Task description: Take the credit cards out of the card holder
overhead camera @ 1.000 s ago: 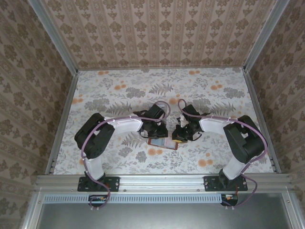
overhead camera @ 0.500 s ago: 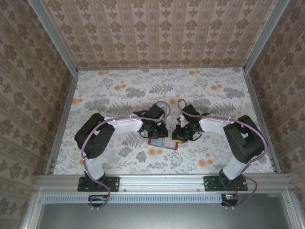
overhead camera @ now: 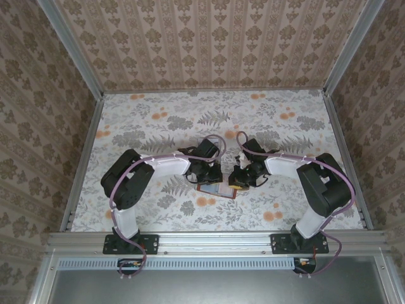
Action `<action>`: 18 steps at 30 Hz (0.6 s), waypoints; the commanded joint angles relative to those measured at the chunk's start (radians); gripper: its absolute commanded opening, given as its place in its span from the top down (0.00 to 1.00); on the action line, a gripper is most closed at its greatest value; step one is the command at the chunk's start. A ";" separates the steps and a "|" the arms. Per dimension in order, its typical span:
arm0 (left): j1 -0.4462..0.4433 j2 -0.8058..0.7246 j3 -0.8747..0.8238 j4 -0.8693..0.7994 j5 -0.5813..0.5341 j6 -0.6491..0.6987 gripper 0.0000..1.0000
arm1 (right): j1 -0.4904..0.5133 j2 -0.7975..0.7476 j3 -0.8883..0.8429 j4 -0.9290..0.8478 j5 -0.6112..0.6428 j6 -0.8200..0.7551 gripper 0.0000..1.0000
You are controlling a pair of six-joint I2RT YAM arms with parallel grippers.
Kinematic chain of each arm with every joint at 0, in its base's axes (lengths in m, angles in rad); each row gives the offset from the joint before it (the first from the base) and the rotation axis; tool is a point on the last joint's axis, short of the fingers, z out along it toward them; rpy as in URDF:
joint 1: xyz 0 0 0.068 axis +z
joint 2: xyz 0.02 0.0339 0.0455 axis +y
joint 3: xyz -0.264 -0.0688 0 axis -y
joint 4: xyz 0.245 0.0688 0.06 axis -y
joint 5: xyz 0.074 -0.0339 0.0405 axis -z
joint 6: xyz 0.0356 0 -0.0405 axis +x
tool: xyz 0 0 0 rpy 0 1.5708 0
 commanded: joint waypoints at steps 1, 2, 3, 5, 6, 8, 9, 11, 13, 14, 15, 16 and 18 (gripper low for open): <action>-0.007 0.011 -0.015 0.009 -0.012 -0.012 0.93 | 0.003 0.010 0.003 -0.032 0.037 -0.001 0.79; -0.006 0.003 -0.015 -0.007 -0.026 -0.005 0.95 | 0.003 0.007 0.003 -0.042 0.049 -0.005 0.78; -0.006 -0.004 -0.016 -0.021 -0.035 0.000 0.96 | 0.003 0.005 0.004 -0.048 0.056 -0.008 0.76; -0.003 -0.022 -0.018 -0.048 -0.056 0.011 0.98 | 0.003 0.002 0.007 -0.065 0.075 -0.014 0.73; -0.001 -0.028 -0.018 -0.056 -0.065 0.014 0.99 | 0.003 0.001 0.008 -0.070 0.084 -0.018 0.72; 0.003 -0.045 -0.027 -0.068 -0.076 0.017 1.00 | 0.004 0.000 0.011 -0.086 0.106 -0.024 0.70; 0.004 -0.051 -0.030 -0.070 -0.080 0.019 1.00 | 0.003 -0.001 0.013 -0.093 0.115 -0.026 0.68; 0.008 -0.063 -0.036 -0.076 -0.087 0.022 1.00 | 0.003 -0.006 0.014 -0.100 0.129 -0.027 0.65; 0.011 -0.070 -0.036 -0.084 -0.091 0.025 1.00 | 0.003 -0.013 0.016 -0.106 0.131 -0.027 0.62; 0.010 -0.072 -0.036 -0.086 -0.091 0.025 1.00 | 0.003 -0.018 0.016 -0.107 0.129 -0.027 0.62; 0.011 -0.072 -0.036 -0.086 -0.091 0.027 1.00 | 0.003 -0.025 0.016 -0.107 0.125 -0.026 0.61; 0.010 -0.074 -0.037 -0.083 -0.088 0.025 1.00 | 0.003 -0.031 0.016 -0.107 0.122 -0.024 0.61; 0.010 -0.078 -0.043 -0.050 -0.069 0.021 1.00 | 0.003 -0.047 0.015 -0.096 0.100 -0.019 0.61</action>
